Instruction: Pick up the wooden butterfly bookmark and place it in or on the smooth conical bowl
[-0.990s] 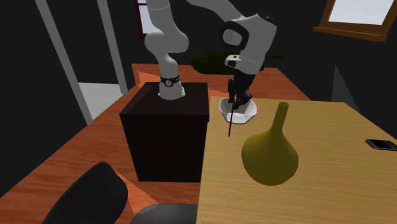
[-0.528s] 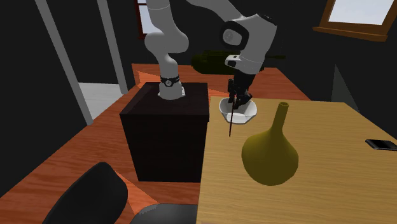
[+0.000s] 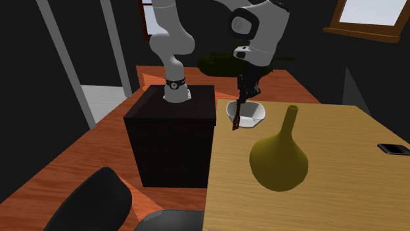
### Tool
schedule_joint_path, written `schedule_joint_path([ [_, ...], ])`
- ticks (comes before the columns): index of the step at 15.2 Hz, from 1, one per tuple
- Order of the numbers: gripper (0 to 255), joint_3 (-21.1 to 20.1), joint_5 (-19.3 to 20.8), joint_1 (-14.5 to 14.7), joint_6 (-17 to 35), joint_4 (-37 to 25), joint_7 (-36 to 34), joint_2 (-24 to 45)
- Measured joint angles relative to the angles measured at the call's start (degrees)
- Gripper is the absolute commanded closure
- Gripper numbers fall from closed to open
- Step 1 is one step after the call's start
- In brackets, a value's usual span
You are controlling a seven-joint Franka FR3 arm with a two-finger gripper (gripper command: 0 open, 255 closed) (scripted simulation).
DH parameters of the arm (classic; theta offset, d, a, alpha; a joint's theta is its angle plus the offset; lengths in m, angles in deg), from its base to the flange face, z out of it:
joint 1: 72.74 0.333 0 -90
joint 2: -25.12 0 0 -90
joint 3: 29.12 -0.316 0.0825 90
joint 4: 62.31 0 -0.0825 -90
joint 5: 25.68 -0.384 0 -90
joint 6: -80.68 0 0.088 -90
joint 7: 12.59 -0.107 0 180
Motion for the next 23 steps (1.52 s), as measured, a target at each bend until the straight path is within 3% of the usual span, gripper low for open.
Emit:
schedule_joint_path([
  [8, 255, -2.33, -4.64, -2.66, -4.47, -1.77, 3.47, -5.12],
  [23, 255, -4.32, -11.19, -4.91, -14.85, -8.67, 7.75, -12.4],
])
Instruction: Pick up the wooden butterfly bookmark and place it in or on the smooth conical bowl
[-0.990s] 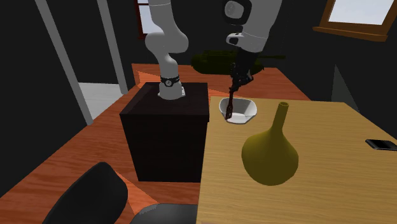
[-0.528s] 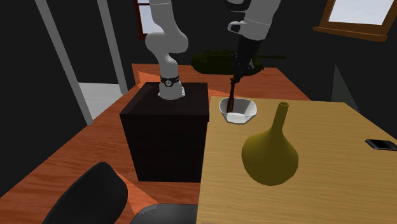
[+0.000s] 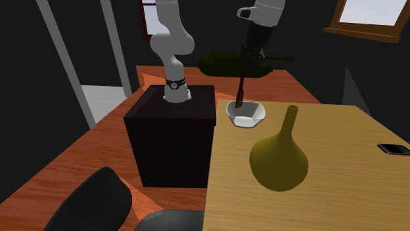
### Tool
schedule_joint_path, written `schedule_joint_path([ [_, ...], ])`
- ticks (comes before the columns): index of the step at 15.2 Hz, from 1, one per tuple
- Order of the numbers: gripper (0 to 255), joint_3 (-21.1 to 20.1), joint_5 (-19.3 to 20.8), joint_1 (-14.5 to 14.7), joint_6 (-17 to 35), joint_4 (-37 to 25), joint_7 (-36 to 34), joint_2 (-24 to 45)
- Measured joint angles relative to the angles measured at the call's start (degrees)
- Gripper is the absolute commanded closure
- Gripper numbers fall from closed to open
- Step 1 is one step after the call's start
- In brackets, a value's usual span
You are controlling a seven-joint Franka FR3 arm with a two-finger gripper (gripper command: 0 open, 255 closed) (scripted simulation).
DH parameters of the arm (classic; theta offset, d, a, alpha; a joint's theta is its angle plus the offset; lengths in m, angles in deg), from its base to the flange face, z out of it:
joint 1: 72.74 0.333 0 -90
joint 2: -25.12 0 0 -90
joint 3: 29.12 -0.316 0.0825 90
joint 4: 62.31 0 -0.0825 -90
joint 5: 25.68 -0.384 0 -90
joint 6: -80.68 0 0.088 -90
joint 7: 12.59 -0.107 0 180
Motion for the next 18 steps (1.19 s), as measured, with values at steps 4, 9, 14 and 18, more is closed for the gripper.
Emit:
schedule_joint_path([
  [4, 255, -1.03, -7.11, 0.05, -2.22, 1.6, 1.65, -8.05],
  [9, 255, -1.01, -14.41, 2.97, -6.7, 1.14, 0.99, -15.92],
  [14, 255, 0.04, -19.88, 6.55, -11.07, 0.18, -0.45, -21.95],
  [18, 255, -1.04, -20.17, 6.65, -8.88, 2.11, -1.09, -21.72],
])
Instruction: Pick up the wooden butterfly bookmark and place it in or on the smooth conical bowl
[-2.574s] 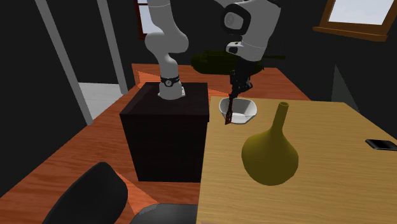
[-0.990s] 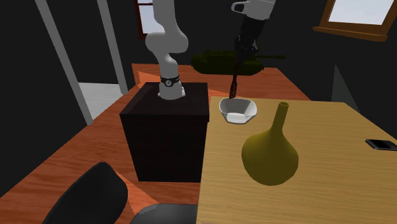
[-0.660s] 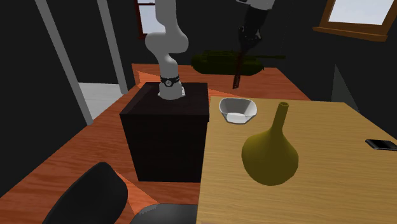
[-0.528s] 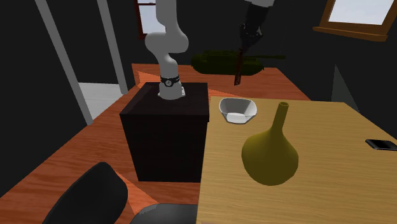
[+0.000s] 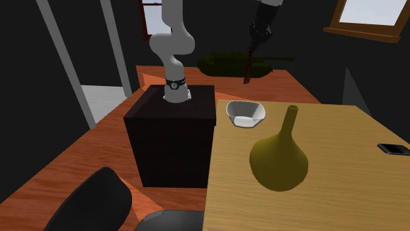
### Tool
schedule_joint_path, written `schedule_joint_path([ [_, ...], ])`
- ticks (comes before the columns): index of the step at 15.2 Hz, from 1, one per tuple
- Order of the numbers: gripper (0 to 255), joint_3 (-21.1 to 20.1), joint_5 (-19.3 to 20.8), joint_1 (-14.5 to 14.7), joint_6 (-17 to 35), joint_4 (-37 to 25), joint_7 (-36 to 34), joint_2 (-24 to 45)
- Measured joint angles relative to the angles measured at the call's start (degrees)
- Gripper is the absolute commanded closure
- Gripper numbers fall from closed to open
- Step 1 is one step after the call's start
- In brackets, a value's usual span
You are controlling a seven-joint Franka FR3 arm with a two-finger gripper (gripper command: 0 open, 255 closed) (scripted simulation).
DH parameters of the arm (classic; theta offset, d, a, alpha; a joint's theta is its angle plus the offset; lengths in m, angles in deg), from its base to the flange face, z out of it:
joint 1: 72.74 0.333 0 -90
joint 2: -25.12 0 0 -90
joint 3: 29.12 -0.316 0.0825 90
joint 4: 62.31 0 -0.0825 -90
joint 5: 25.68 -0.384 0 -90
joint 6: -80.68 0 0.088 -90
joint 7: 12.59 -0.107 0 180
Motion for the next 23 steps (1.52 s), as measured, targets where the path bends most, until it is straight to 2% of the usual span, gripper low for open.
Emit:
schedule_joint_path([
  [15, 255, -4.73, 1.16, -1.35, 11.94, 9.39, -1.38, 3.42],
  [23, 255, -8.96, 4.41, -3.54, 18.84, 13.36, -4.21, 8.31],
])
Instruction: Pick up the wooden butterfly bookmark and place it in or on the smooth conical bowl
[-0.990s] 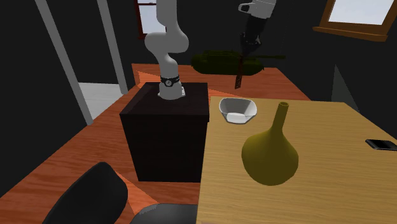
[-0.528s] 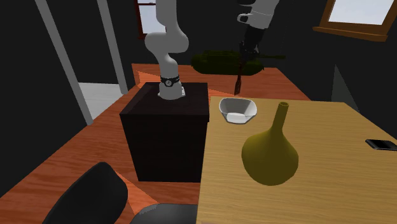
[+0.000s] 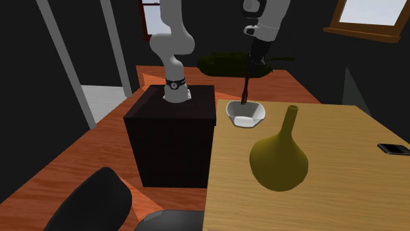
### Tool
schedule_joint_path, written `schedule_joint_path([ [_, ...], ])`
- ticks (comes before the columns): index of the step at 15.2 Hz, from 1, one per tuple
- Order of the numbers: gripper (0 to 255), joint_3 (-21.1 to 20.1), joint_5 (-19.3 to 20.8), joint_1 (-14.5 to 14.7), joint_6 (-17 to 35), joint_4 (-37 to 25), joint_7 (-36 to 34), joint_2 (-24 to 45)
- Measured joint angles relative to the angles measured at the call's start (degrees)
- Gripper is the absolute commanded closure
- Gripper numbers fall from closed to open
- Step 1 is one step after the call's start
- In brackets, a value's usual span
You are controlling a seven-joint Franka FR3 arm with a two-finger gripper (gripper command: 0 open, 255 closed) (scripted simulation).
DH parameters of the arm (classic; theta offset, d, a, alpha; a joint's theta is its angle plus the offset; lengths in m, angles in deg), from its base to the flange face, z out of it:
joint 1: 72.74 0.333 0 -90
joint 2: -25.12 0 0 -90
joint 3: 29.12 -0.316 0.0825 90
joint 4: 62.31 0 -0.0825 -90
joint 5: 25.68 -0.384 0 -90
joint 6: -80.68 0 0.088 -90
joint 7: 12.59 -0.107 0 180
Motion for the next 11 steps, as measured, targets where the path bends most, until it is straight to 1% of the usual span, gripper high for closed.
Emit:
schedule_joint_path([
  [3, 255, -1.1, 1.34, -0.67, 1.55, 0.71, -1.06, 1.66],
  [8, 255, -1.31, 1.62, -0.78, 1.78, 0.75, -1.3, 1.99],
  [9, 0, -1.31, 1.62, -0.78, 1.78, 0.75, -1.3, 1.99],
  [11, 0, -1.31, 1.62, -0.78, 1.78, 0.75, -1.3, 1.99],
])
